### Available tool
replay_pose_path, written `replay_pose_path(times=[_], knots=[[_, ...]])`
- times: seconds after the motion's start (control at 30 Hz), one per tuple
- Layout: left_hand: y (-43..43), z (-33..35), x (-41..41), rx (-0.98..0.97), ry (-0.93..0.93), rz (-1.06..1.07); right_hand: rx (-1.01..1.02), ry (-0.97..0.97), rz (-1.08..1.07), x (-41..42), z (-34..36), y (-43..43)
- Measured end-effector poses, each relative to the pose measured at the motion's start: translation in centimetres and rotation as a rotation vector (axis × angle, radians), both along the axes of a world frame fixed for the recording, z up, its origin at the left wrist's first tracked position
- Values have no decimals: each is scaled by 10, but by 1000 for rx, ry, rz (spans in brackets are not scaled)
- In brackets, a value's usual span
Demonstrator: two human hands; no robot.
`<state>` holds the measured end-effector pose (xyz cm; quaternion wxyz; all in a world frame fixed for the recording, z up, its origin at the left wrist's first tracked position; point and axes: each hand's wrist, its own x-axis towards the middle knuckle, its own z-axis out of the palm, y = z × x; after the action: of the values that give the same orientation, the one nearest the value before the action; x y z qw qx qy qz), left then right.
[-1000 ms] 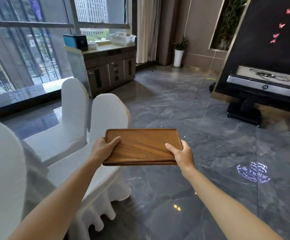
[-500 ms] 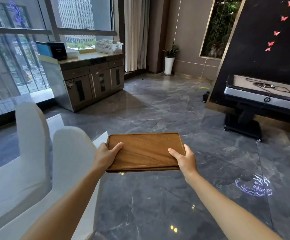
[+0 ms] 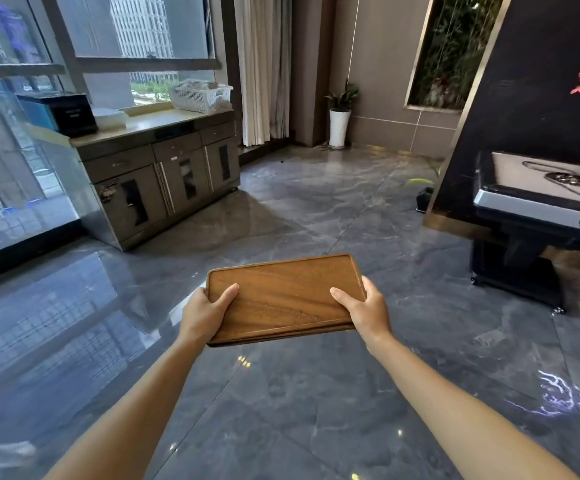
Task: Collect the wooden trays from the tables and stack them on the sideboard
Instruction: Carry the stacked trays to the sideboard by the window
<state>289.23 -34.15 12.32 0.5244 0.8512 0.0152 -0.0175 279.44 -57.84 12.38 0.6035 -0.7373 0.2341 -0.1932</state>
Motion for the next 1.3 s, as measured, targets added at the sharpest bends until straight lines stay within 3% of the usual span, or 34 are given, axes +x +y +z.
replay_pose_path(times=[0.2,0.47,0.9,1.3], knots=[[-98,-14,140,103,11,27,-4,-1,27,144,-9,-99],[-194,7,322,46,26,109,-28,-44,156,352,18,-205],[-263,-20,638,55,24,245,-69,-41,282,700,-6,-279],[-314,4,937,150,59,344,-35,0,372,1022,8,-333]])
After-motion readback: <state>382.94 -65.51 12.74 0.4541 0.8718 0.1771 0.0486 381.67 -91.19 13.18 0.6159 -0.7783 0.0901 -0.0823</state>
